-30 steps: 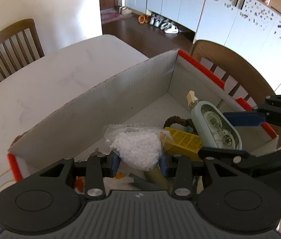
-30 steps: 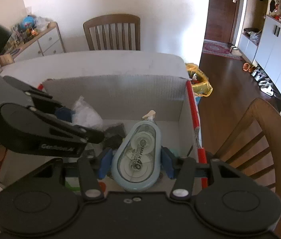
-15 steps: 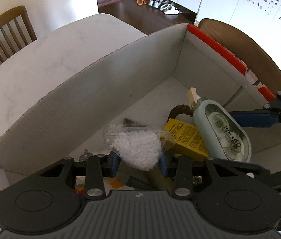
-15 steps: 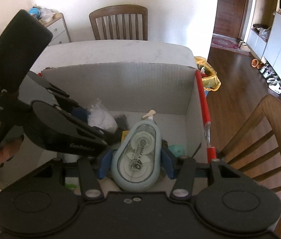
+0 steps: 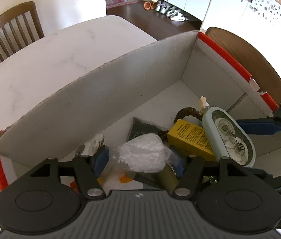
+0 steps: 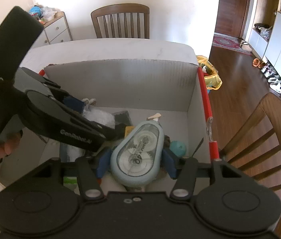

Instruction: Organize objects

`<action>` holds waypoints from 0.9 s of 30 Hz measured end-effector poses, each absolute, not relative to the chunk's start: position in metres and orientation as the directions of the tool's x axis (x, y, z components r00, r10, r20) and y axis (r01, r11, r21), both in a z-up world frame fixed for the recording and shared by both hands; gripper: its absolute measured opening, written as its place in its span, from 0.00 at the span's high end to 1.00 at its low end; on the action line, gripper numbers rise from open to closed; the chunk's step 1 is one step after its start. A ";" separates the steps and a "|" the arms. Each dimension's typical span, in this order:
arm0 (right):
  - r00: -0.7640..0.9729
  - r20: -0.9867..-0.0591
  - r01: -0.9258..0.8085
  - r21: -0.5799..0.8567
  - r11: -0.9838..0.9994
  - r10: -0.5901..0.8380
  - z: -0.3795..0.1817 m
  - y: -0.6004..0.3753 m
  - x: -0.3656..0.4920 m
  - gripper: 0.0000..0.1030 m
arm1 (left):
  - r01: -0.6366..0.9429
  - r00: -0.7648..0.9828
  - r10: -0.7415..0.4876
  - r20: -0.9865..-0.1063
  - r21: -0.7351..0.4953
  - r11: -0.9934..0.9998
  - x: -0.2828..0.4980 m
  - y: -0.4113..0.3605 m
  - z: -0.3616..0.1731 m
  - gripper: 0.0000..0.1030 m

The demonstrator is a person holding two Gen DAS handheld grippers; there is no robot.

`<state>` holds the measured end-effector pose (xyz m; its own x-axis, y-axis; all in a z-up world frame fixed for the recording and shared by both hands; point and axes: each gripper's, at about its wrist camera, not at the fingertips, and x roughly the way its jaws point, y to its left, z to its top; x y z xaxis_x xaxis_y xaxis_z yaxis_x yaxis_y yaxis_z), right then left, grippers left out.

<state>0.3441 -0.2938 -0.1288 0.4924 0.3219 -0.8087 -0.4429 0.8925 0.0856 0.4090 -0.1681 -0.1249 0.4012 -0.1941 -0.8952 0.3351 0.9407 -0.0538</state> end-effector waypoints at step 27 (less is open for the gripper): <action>0.598 -0.724 -0.368 0.133 0.920 0.344 -0.076 -0.300 0.296 0.39 | 0.308 0.587 -0.255 -0.768 -0.079 0.948 0.332 -0.144 -0.053 0.37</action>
